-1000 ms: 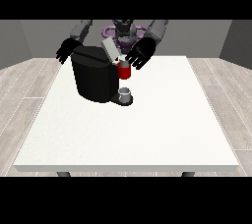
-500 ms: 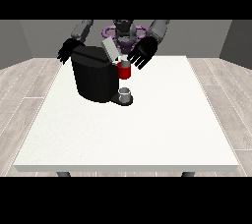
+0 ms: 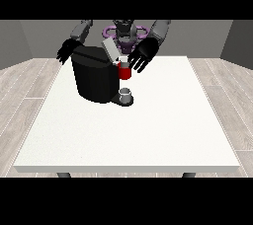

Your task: Insert the coffee pod into the coffee machine and close the lid

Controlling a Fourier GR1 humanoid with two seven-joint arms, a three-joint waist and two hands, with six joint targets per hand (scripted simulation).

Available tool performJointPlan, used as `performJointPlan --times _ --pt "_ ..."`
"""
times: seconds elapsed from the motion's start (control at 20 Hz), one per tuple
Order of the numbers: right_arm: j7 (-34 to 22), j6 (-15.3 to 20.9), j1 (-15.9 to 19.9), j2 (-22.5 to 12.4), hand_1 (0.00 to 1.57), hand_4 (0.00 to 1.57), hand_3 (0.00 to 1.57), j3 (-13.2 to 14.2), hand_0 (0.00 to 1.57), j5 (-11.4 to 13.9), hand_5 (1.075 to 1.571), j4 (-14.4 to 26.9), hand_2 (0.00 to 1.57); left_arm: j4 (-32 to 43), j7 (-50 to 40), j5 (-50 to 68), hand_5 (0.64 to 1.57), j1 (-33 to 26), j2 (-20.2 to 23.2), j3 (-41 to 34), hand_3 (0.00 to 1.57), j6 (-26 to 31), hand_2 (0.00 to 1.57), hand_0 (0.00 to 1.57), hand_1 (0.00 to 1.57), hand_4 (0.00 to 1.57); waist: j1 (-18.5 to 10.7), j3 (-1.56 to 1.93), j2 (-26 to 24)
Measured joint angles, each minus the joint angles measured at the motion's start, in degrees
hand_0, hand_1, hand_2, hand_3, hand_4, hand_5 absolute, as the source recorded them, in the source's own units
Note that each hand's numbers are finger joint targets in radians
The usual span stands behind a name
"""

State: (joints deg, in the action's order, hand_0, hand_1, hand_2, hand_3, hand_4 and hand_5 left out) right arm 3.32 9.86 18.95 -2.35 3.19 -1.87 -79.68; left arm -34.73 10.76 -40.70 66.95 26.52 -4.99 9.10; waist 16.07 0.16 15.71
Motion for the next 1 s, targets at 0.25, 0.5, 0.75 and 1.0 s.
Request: performJointPlan --times 0.25,0.5,0.75,1.0 --pt "0.88 0.31 -0.25 0.25 0.0 0.42 0.0 0.16 0.0 0.1 1.571 0.82 0.0 -0.11 -0.42 -1.52 1.571 0.31 0.3 1.2 0.0 1.47 0.0 0.0 0.0 0.0 -0.22 0.0 -0.3" --pt "1.01 0.2 -0.92 -0.18 0.0 0.35 0.0 0.94 0.0 -0.24 1.571 2.45 0.0 -0.35 -1.23 -2.21 1.571 -0.14 -0.85 1.82 0.0 2.64 0.0 0.0 0.0 0.0 -1.02 -0.09 -1.86" --pt "1.66 0.09 -1.68 -0.53 0.0 0.38 0.0 1.62 0.0 -0.46 1.571 3.99 0.0 -1.12 -1.37 -2.71 1.571 -0.97 -1.46 2.08 0.0 3.27 0.0 0.0 0.0 0.0 -2.42 -0.13 -3.45" --pt "1.8 -0.05 -2.56 -0.96 0.0 0.39 0.0 2.39 0.0 -0.88 1.571 5.26 0.0 -1.98 -1.97 -2.4 1.571 -2.61 -3.14 1.74 0.0 3.42 0.0 0.0 0.0 0.0 -3.68 -0.14 -5.7"
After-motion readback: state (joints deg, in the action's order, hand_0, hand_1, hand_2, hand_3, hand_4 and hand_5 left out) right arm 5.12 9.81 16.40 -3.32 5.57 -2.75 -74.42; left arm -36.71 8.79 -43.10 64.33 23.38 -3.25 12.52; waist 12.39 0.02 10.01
